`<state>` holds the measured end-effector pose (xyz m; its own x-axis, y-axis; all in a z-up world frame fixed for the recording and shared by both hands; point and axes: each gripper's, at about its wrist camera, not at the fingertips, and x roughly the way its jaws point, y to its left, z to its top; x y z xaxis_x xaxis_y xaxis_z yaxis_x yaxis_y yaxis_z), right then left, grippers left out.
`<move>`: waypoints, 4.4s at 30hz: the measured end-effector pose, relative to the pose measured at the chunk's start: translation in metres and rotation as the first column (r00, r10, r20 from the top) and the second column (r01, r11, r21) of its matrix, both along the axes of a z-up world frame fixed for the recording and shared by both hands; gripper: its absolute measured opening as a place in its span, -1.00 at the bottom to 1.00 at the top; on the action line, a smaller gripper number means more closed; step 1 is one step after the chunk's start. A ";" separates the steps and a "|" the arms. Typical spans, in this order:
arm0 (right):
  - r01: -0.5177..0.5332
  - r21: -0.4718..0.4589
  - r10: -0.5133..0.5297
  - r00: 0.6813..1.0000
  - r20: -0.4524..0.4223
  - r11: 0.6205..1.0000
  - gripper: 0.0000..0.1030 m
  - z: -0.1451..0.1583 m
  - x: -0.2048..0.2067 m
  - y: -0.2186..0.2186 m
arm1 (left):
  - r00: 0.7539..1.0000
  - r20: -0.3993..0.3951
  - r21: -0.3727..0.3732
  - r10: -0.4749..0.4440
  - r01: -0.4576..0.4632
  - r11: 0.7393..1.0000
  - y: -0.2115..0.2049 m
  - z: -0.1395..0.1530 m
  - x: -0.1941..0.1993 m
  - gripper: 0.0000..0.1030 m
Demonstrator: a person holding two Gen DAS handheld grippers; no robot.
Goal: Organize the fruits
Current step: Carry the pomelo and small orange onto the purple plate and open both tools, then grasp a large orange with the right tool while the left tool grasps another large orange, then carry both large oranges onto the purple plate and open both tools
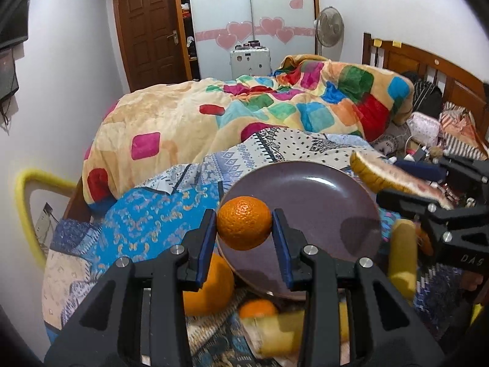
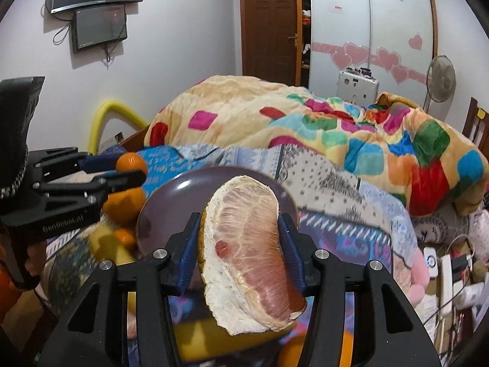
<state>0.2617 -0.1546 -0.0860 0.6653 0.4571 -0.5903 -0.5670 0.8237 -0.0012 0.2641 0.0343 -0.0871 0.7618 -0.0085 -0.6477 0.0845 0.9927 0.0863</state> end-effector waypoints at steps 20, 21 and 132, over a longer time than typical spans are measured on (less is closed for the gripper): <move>0.005 -0.142 -0.037 0.975 -0.220 0.990 -0.09 -0.018 0.074 0.036 | 0.973 -0.229 -0.020 -0.036 0.032 0.999 0.002 -0.034 0.076 -0.29; 0.009 -0.154 -0.044 0.974 -0.224 0.988 -0.09 -0.019 0.075 0.038 | 0.969 -0.245 -0.028 -0.039 0.033 0.999 0.002 -0.036 0.079 -0.29; 0.147 0.018 -0.147 0.989 0.023 0.989 0.19 0.009 -0.020 -0.062 | 1.000 -0.030 -0.090 -0.008 0.005 0.996 0.054 0.007 -0.021 0.27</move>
<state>0.2418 -0.2170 -0.0768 0.7397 0.3624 -0.5671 -0.4397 0.8981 0.0005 0.2432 0.0878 -0.0796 0.7419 -0.0726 -0.6666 0.0918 0.9958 -0.0062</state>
